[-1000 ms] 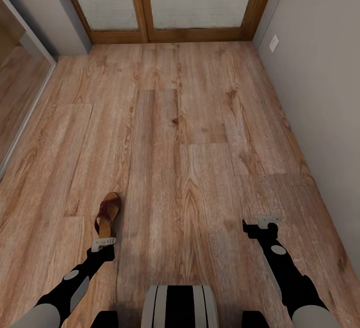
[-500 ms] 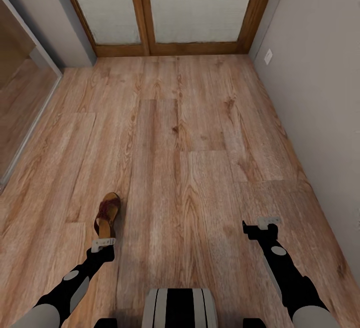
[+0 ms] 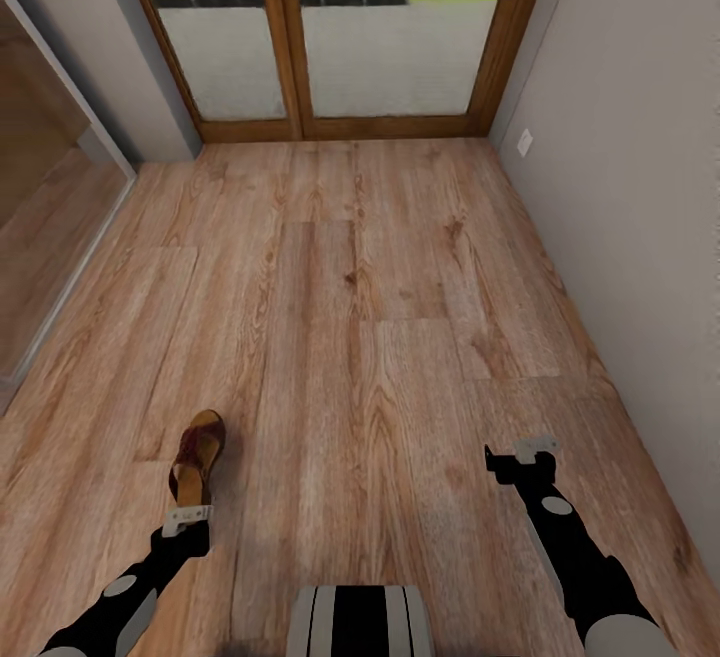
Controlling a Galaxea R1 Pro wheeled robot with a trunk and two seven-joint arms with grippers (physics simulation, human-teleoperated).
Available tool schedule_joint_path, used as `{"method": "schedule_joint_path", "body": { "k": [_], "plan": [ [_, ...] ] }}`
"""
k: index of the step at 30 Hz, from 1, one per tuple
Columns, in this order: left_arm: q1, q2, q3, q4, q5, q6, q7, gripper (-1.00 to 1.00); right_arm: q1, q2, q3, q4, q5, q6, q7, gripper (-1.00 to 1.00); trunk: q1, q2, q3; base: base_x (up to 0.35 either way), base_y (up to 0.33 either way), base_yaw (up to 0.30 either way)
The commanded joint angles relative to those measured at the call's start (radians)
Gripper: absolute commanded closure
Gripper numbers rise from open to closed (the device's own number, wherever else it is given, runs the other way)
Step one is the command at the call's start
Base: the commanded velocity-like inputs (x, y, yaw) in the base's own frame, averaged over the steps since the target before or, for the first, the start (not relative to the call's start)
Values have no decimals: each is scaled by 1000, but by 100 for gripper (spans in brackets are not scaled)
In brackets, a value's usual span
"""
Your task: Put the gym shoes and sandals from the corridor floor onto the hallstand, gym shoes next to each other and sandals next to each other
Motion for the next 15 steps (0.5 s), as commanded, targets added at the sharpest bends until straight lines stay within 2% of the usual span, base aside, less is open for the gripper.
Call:
{"method": "schedule_joint_path", "body": {
  "k": [1,5,10,15],
  "plan": [
    [11,1,2,1,7,-2,-1,100,0,-1,0,14,11,3,-2,-100,-1,0,5,0,0,-57],
    [42,3,2,-2,10,-6,18,100,1,-7,-1,64,12,-33,-2,-100,-2,1,27,0,0,-60],
    [75,3,1,1,9,-54,25,100,22,-9,0,144,15,-158,-2,-100,-5,2,54,0,0,-69],
    [107,3,1,1,7,-74,27,100,30,-9,0,205,53,-223,-2,-100,-7,3,81,0,0,-72]
  ]
}}
